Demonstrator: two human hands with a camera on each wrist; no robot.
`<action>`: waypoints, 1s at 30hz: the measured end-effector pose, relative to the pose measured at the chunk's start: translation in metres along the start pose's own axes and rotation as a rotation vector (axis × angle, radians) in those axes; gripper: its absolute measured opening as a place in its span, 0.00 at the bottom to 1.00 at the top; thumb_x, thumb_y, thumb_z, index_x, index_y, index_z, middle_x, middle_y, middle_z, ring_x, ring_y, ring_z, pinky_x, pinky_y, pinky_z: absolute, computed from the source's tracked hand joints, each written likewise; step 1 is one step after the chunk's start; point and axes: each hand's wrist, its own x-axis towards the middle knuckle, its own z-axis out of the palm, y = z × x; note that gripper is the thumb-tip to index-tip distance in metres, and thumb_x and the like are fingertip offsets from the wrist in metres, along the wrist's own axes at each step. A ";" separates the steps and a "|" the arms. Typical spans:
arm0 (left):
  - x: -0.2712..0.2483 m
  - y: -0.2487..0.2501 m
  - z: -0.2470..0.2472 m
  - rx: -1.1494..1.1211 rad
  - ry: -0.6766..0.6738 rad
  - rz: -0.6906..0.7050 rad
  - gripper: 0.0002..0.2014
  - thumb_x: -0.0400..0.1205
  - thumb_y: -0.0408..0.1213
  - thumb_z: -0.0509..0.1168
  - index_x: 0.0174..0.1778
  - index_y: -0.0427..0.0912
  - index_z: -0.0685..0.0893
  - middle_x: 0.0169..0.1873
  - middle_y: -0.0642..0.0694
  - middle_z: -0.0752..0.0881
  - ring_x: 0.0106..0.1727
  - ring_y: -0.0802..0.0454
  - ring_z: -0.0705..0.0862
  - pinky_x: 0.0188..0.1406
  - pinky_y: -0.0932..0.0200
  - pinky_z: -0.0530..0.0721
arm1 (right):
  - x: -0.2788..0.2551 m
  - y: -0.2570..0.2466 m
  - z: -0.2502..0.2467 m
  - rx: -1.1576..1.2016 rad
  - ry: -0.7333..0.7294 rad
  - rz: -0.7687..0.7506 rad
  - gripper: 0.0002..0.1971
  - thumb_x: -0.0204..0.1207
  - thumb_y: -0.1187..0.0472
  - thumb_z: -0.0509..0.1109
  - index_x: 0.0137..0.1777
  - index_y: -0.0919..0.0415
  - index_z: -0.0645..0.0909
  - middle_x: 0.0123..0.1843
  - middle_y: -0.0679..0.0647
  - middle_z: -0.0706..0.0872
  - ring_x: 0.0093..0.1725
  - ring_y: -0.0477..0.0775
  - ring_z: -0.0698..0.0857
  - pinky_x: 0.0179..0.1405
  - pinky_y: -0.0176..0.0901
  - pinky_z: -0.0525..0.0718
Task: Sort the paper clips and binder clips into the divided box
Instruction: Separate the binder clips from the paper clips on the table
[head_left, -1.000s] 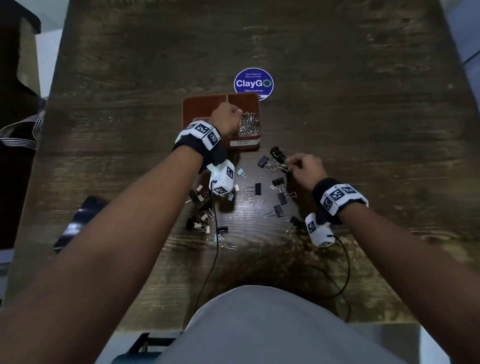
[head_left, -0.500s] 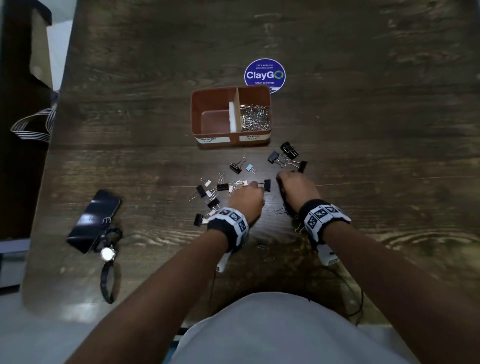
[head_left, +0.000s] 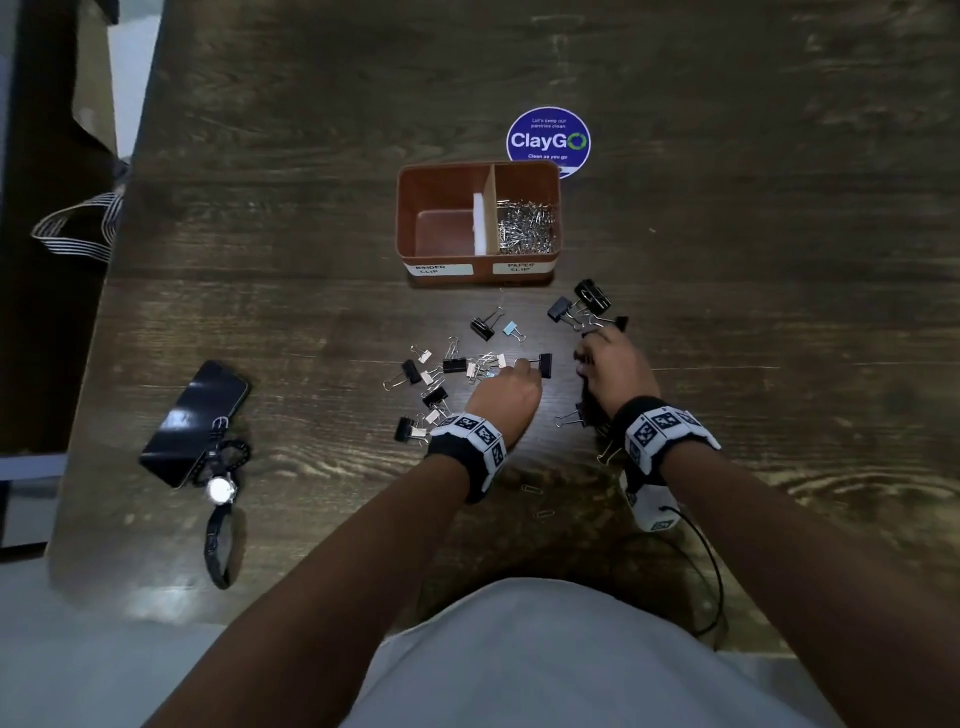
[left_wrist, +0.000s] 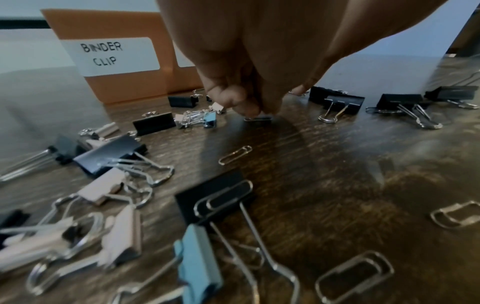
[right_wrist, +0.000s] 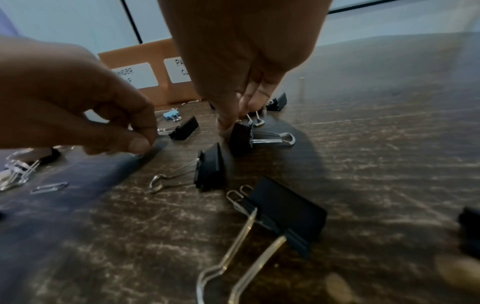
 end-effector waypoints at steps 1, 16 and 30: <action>-0.001 -0.002 0.002 -0.009 0.008 -0.007 0.15 0.79 0.25 0.66 0.62 0.31 0.76 0.57 0.36 0.77 0.53 0.40 0.83 0.45 0.47 0.87 | 0.000 0.001 -0.001 0.028 0.031 0.038 0.09 0.77 0.69 0.68 0.57 0.63 0.82 0.59 0.56 0.79 0.54 0.55 0.80 0.49 0.37 0.72; -0.005 -0.006 0.005 0.071 -0.008 0.029 0.14 0.77 0.24 0.68 0.58 0.34 0.79 0.55 0.38 0.80 0.48 0.44 0.84 0.40 0.51 0.87 | -0.001 -0.004 0.004 -0.073 -0.009 0.112 0.12 0.75 0.61 0.74 0.55 0.69 0.83 0.62 0.61 0.77 0.60 0.60 0.79 0.62 0.51 0.80; -0.008 -0.002 0.015 0.234 -0.005 0.087 0.18 0.82 0.28 0.59 0.67 0.29 0.72 0.63 0.32 0.75 0.53 0.39 0.82 0.41 0.48 0.84 | -0.003 -0.016 -0.001 -0.197 -0.142 0.036 0.15 0.75 0.73 0.65 0.61 0.64 0.79 0.53 0.62 0.85 0.51 0.64 0.85 0.50 0.57 0.86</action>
